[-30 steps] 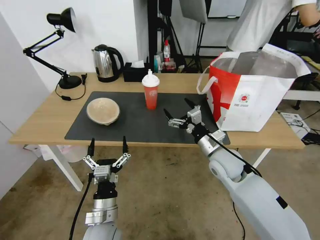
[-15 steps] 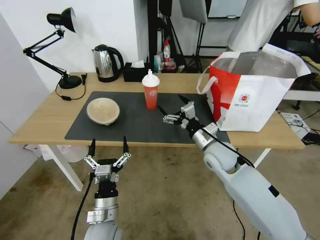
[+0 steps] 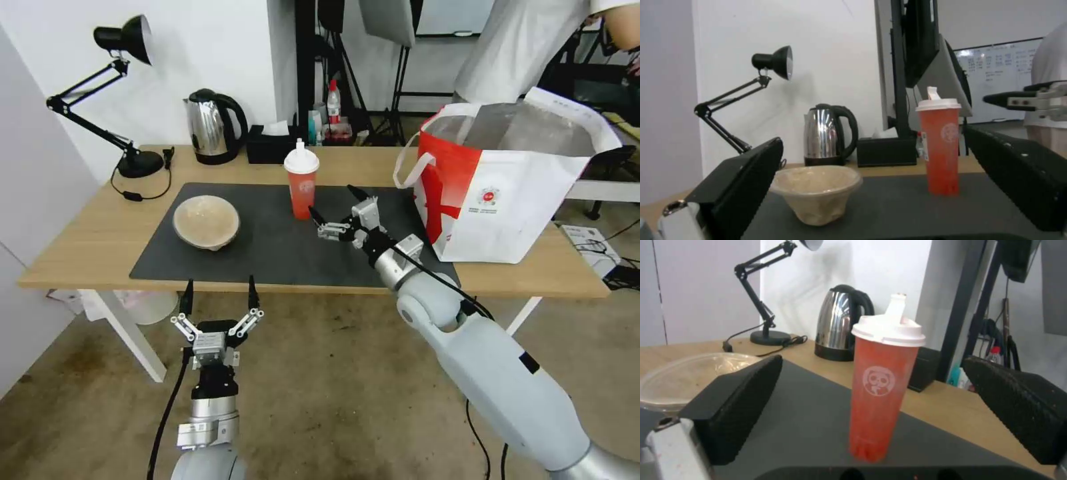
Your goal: Pick up the trash from the table and place it into the takeout bag.
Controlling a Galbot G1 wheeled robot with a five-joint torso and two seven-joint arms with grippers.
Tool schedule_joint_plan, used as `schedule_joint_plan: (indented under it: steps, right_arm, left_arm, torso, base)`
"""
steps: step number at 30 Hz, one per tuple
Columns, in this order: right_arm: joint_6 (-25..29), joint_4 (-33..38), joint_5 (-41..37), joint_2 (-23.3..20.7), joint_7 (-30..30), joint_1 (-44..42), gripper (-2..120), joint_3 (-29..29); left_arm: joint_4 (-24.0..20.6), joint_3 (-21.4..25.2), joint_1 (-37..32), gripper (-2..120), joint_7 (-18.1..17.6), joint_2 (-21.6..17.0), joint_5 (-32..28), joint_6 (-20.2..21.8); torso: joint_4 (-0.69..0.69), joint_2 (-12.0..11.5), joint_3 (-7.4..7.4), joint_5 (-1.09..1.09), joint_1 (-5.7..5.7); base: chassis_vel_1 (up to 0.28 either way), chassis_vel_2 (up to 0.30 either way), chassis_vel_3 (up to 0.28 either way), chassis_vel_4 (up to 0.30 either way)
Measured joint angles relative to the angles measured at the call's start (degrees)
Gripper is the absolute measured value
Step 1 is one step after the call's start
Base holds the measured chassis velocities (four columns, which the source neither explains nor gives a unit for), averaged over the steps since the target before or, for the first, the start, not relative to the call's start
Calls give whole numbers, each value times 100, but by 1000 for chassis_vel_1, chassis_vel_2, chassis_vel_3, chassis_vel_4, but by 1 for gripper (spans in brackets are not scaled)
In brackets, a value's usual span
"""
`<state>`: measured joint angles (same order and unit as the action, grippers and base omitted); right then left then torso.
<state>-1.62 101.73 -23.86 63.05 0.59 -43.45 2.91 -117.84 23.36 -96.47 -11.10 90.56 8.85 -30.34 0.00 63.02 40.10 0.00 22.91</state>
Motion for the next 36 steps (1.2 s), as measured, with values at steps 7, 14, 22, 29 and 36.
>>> schedule_joint_plan:
  steps: [7,14,22,29,36]
  right_arm:
    - [-17,-435,-20,151,3,418,100,318]
    - [-3,-776,-21,274,7,669,100,468]
    - [31,-1154,-15,409,37,937,100,573]
    - [55,-1415,1,536,52,1117,100,659]
    - [107,-1630,12,622,68,1233,100,708]
  left_arm:
    - [41,-17,27,100,1,-4,2,-11]
    - [61,13,53,100,1,-34,-17,-18]
    - [89,52,94,100,0,-62,-35,-20]
    - [78,84,100,100,-2,-85,-46,-23]
    - [66,99,109,100,-4,-97,-52,-23]
  torso:
    - [0,0,0,0,1]
    - [0,0,0,0,1]
    - [0,0,1,0,1]
    - [0,0,1,0,1]
    - [0,0,1,0,1]
  base:
    - [0,0,0,0]
    - [0,0,0,0]
    - [0,0,0,0]
    - [0,0,0,0]
    - [0,0,0,0]
